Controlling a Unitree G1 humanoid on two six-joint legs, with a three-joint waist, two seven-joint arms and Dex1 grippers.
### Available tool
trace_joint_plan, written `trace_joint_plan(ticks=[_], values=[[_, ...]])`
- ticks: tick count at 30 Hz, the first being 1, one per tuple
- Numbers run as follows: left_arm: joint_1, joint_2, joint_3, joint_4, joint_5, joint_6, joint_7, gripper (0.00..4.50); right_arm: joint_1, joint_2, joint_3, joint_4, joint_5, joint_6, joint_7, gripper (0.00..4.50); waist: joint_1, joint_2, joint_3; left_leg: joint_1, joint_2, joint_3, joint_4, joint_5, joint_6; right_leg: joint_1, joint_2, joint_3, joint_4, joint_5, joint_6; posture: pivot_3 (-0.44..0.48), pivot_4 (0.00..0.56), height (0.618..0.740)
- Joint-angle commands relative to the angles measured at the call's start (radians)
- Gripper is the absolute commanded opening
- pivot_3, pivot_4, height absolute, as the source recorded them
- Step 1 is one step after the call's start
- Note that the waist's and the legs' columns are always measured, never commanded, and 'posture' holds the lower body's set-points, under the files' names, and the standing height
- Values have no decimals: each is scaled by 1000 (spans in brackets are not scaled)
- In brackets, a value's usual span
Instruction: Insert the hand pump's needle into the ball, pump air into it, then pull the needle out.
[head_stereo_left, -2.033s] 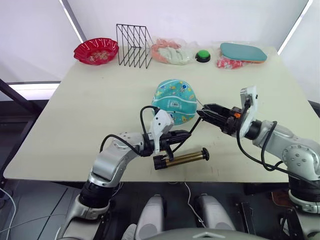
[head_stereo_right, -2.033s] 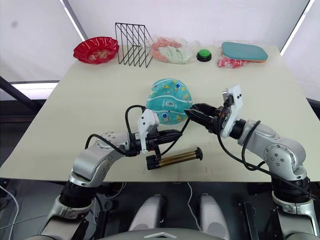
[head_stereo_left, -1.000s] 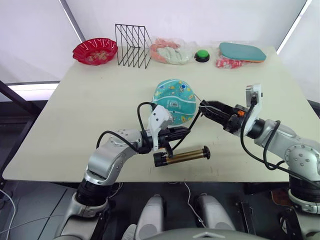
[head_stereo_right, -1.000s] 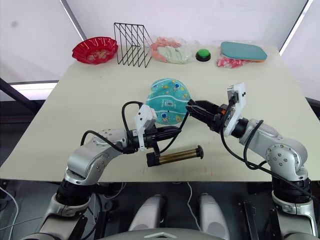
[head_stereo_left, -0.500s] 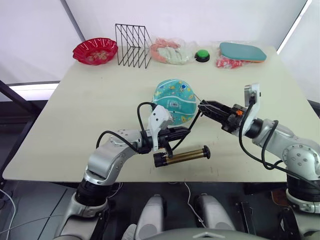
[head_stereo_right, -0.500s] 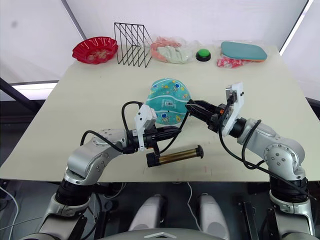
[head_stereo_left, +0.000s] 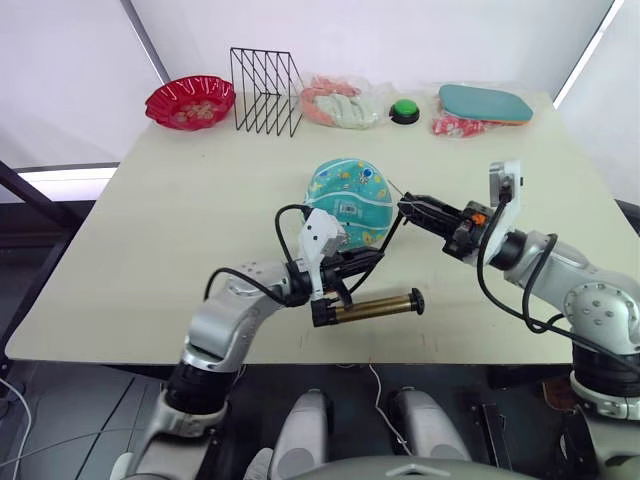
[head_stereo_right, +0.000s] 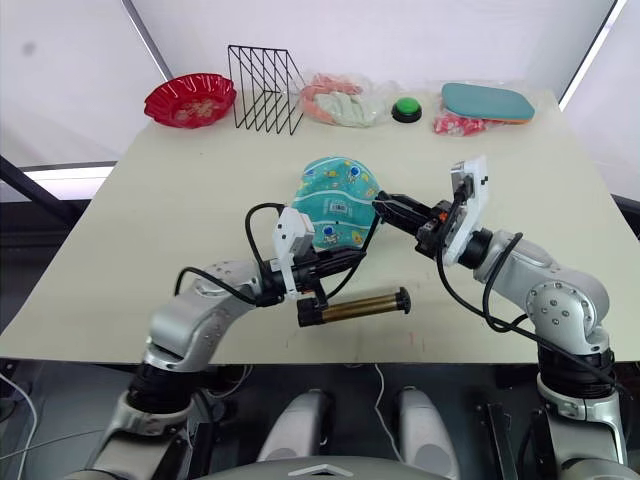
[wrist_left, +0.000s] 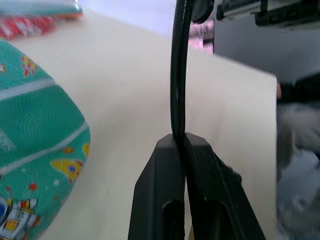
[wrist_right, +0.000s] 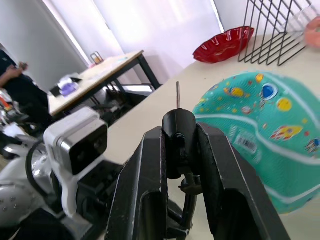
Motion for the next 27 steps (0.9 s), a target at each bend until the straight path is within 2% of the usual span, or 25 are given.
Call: trace_joint_plan(ticks=[1, 4, 5, 6, 7, 9, 12, 20, 27], values=[[-8, -5, 32, -9, -46, -4, -19, 549, -21, -30, 2, -2, -44, -11, 17, 308, -1, 0, 0, 0, 0, 0, 0, 0, 0, 0, 0, 0, 0, 0, 0, 0, 150, 740], [1, 12, 68, -34, -75, 3, -30, 1354, -32, -59, 25, 0, -91, -16, 38, 308, -2, 0, 0, -1, 0, 0, -1, 0, 0, -1, 0, 0, 0, 0, 0, 0, 150, 740], [12, 29, 87, -51, -96, 15, -39, 1900, -38, -70, 34, 1, -110, -16, 45, 308, -2, 0, 0, -1, 0, 1, 0, 0, 0, -2, 0, 0, 0, 0, 0, 0, 150, 740], [24, 46, 106, -69, -118, 26, -48, 2090, -42, -79, 41, 1, -123, -20, 57, 308, -5, 0, 0, -1, 0, 1, -1, 0, 0, -2, 0, 0, 0, 0, 0, 0, 150, 740], [36, 63, 126, -85, -138, 37, -55, 2738, -46, -86, 47, 1, -139, -26, 68, 308, -6, 0, 0, -1, 0, 1, -1, 0, 0, -2, 0, 0, 0, 0, 0, 0, 150, 740], [53, 91, 153, -109, -170, 55, -63, 3103, -56, -94, 54, 3, -163, -34, 81, 308, -12, 0, 0, -1, 0, 0, -1, 0, 0, -2, 0, 0, 0, 0, 0, 0, 150, 740], [90, 147, 214, -142, -220, 81, -77, 4430, -85, -121, 81, -3, -235, -54, 95, 308, -17, 0, 0, -2, 0, 0, -1, 0, 0, -2, 0, 0, 0, 0, 0, 0, 150, 740], [169, 263, 405, -201, -348, 121, -75, 4500, -162, -222, 201, -72, -444, -85, 132, 308, -21, 0, 1, -1, 1, 0, -1, 0, 0, -3, 0, -1, -1, 0, 0, 0, 150, 740], [228, 372, 550, -203, -434, 166, -77, 4500, -317, -270, 292, -97, -461, 102, 163, 308, -22, 0, 2, -4, 1, 0, -2, 0, 0, -6, -1, 0, -1, 0, 0, 0, 150, 740]])
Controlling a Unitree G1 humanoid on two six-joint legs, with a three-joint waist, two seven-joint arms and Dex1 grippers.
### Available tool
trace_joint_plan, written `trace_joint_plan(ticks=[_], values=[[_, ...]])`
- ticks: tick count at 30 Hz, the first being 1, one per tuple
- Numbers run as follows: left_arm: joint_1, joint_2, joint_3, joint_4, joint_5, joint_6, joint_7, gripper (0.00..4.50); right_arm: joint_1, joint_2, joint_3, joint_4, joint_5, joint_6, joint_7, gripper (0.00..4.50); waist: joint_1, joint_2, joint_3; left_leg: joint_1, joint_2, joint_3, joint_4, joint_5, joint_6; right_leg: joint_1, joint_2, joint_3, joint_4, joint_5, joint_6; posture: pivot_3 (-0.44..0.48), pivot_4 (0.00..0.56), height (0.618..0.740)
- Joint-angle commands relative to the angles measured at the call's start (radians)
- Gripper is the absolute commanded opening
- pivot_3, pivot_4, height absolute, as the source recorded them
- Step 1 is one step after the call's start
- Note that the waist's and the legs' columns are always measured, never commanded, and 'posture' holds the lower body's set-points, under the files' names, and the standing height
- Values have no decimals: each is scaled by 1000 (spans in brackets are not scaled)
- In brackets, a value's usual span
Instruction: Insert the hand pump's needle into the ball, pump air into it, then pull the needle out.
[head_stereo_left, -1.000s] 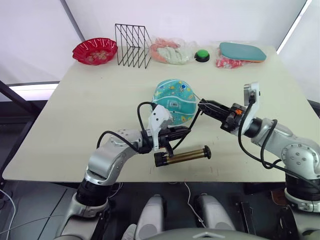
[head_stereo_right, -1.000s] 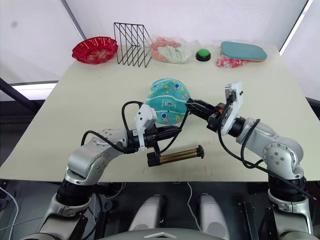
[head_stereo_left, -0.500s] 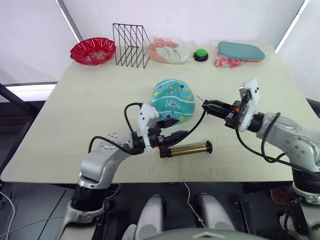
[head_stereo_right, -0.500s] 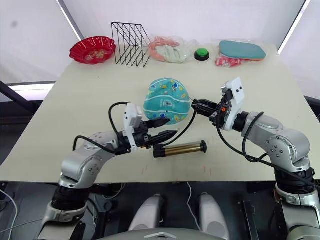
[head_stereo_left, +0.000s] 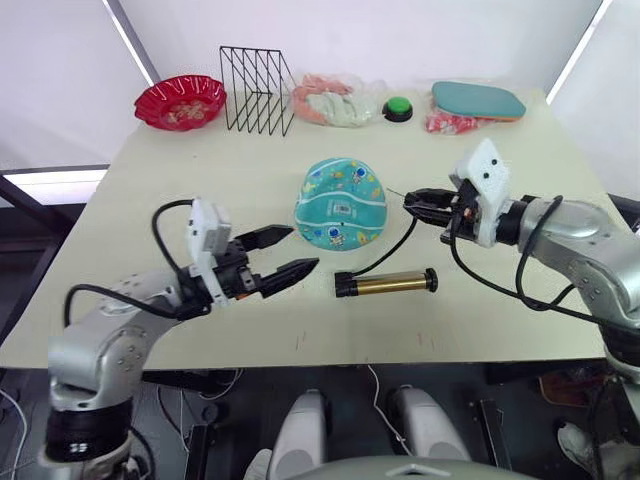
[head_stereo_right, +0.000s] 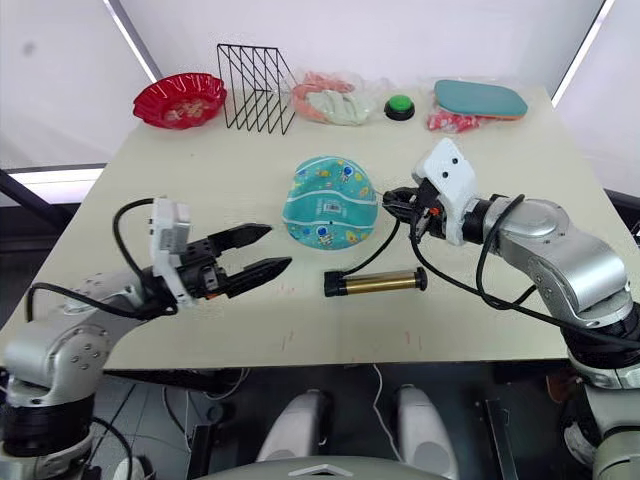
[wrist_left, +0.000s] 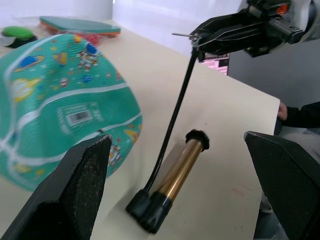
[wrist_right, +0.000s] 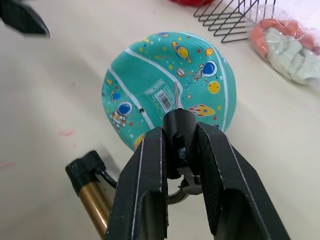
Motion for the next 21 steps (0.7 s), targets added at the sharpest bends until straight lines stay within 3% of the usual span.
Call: trace_joint_plan(ticks=[1, 9, 17, 21], values=[[6, 43, 75, -16, -38, 5, -2, 4500, -102, -10, 66, -13, -31, 77, 27, 308, 0, 0, 0, 0, 0, 0, 0, 0, 0, 0, 0, -1, 0, 0, 0, 0, 150, 740], [-66, 98, 53, 90, -3, 8, 18, 4500, -196, 9, 206, 55, -139, 125, 64, 308, 3, 0, 0, -6, -1, -2, 2, 0, 0, -5, -1, -3, 0, 0, 0, 0, 150, 740], [-282, 94, -125, 297, 158, -40, 11, 4500, -227, 52, 233, 44, -175, 144, 85, 308, 0, 0, 0, -9, -1, -3, 1, 0, 0, -7, -1, -3, 0, 3, -3, 0, 150, 740], [-436, 49, -253, 458, 281, -88, 10, 4500, -234, 49, 264, 32, -208, 145, 101, 308, 3, 0, 0, -9, -1, -3, 1, 0, 0, -8, -1, -4, 1, 3, -4, 0, 150, 740]])
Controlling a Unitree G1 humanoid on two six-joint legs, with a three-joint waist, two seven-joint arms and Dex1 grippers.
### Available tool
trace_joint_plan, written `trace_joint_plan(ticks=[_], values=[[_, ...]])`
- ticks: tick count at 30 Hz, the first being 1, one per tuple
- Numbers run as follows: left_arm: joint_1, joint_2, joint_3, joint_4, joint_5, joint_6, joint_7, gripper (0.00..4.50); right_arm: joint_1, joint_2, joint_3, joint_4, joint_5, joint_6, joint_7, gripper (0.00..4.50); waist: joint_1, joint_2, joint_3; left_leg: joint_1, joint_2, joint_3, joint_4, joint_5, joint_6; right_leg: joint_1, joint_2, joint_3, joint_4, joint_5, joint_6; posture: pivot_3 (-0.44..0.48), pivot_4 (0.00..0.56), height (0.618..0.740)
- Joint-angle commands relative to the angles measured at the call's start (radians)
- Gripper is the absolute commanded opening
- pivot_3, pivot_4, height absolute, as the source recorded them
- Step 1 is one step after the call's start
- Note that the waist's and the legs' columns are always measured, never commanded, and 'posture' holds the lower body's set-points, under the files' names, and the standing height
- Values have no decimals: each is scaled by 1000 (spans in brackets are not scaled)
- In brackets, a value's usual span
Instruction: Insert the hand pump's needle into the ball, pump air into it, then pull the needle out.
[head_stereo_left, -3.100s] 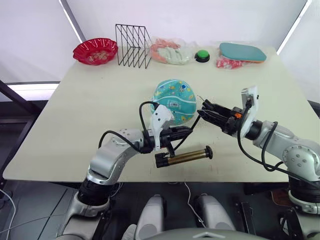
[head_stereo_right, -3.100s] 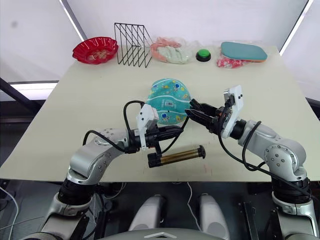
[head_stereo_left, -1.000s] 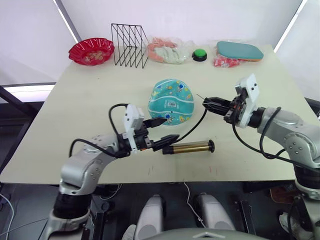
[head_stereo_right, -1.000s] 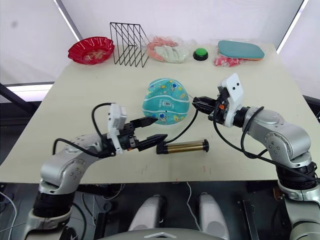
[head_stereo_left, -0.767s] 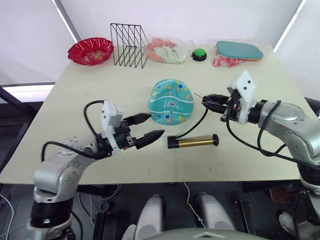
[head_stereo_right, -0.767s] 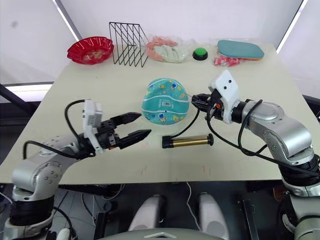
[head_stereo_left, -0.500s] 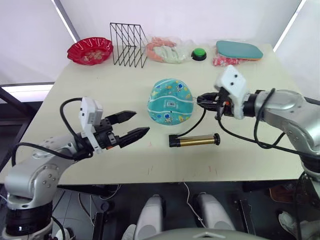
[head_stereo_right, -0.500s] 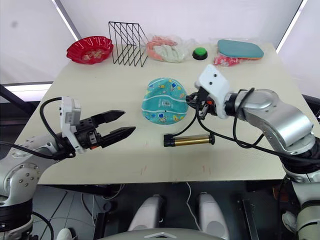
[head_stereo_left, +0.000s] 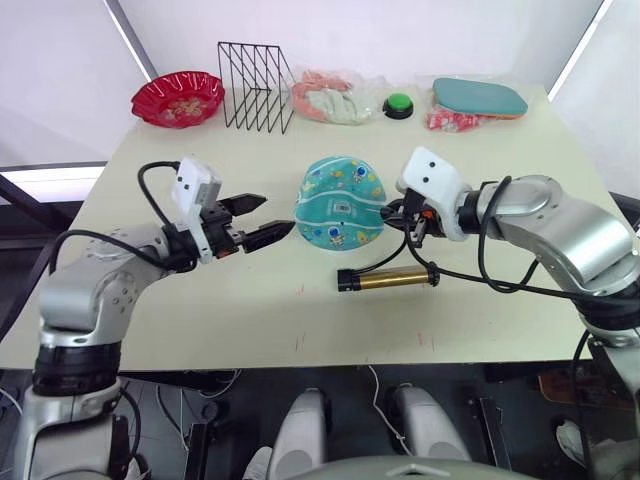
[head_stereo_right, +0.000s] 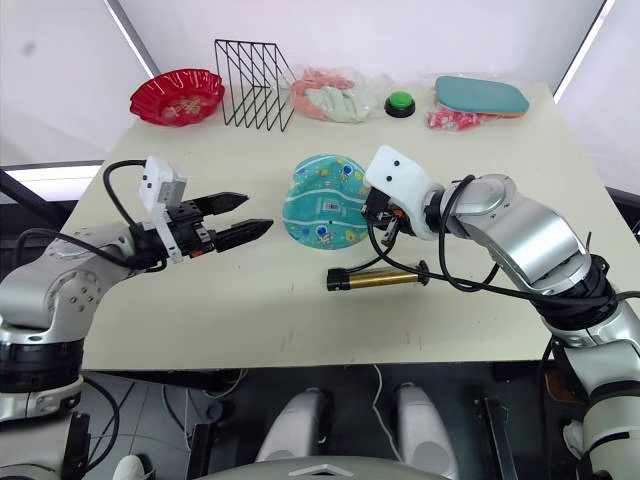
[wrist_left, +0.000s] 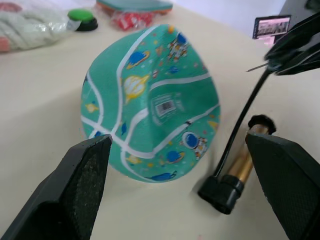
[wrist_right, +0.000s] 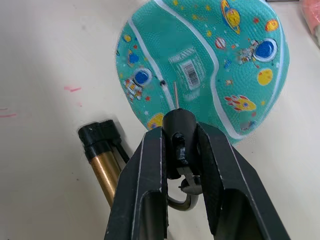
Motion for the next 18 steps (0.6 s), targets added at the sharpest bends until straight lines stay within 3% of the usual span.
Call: trace_joint_plan(ticks=[1, 12, 14, 18], values=[[-120, -36, -82, 108, 99, -56, 0, 4500, -28, 9, 14, -39, -24, 2, 13, 308, 3, 0, 0, 0, 0, -1, 0, 0, 0, 0, 0, 0, 0, 0, 0, 0, 150, 740], [-262, -161, -174, 292, 268, -130, 23, 4500, -22, 62, 26, -48, -77, 26, 5, 308, -2, 0, 0, -1, 0, -1, 1, 0, 0, 0, 0, 0, 1, 0, 0, 0, 150, 740], [-253, -192, -169, 277, 275, -133, 47, 3623, -20, 76, 30, -51, -83, 32, -1, 308, -1, 0, 0, -1, 0, -1, 1, 0, 0, 0, 0, 0, 1, 0, 0, 0, 150, 740], [-232, -218, -149, 257, 282, -121, 72, 2687, -28, 101, 55, -45, -113, 14, -13, 308, -1, 0, 0, -1, -1, -1, 1, 0, 0, 0, 0, 0, 1, 0, 0, 0, 150, 740]])
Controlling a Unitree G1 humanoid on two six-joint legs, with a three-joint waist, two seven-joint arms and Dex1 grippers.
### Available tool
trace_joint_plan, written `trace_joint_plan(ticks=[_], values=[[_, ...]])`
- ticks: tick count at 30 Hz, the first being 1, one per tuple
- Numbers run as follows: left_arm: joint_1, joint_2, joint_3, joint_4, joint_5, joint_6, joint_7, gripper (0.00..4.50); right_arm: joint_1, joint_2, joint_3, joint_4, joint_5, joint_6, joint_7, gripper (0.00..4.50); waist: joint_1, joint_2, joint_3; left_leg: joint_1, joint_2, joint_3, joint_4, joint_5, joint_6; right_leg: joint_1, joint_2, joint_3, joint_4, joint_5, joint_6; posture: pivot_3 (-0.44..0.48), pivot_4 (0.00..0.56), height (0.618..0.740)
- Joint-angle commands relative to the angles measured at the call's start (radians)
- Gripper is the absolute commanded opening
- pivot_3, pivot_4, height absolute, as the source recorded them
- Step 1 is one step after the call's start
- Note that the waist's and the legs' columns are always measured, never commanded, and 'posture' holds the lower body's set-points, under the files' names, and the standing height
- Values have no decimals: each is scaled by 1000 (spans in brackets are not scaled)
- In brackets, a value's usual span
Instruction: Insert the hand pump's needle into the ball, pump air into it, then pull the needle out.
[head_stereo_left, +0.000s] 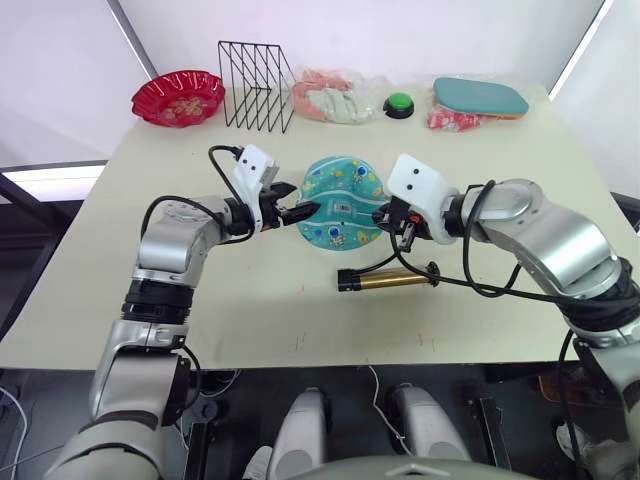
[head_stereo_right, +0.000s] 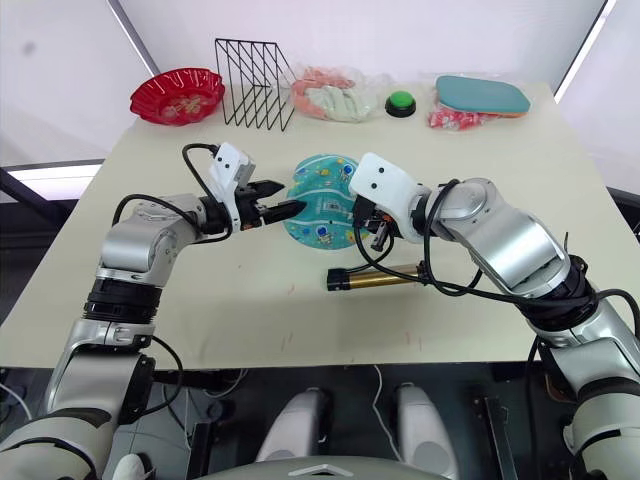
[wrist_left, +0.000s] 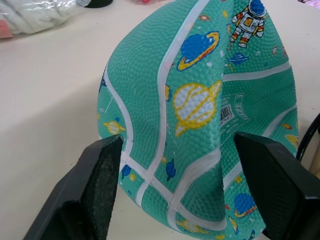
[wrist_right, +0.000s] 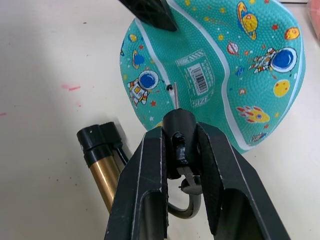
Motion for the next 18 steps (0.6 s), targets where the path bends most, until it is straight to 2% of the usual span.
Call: trace_joint_plan(ticks=[1, 2, 6, 18], values=[[15, -13, 34, -56, 4, -1, 34, 2063, -26, 24, 35, -30, -43, -28, -15, 308, -2, 0, 0, 0, 0, 0, 0, 0, 0, 0, 0, 0, 0, 0, 0, 0, 150, 740], [20, -21, 40, -65, 7, 1, 51, 1558, -33, 30, 58, -28, -62, -40, -18, 308, -2, 0, 0, 0, 0, 0, 0, 0, 0, 0, 0, 0, 0, 0, 0, 0, 150, 740], [36, -42, 53, -103, 2, 22, 88, 27, -59, 21, 145, -7, -145, -105, 4, 308, -1, 0, 0, 0, 0, 0, 1, 0, 0, 0, 0, 0, 1, 0, 0, 0, 150, 740], [88, -77, 62, -205, 20, 50, 174, 0, -159, 39, 256, 151, -305, -266, 127, 308, -1, 0, 0, 0, -1, -1, 1, 0, 0, 0, -1, -1, 1, 0, 0, 0, 150, 740]])
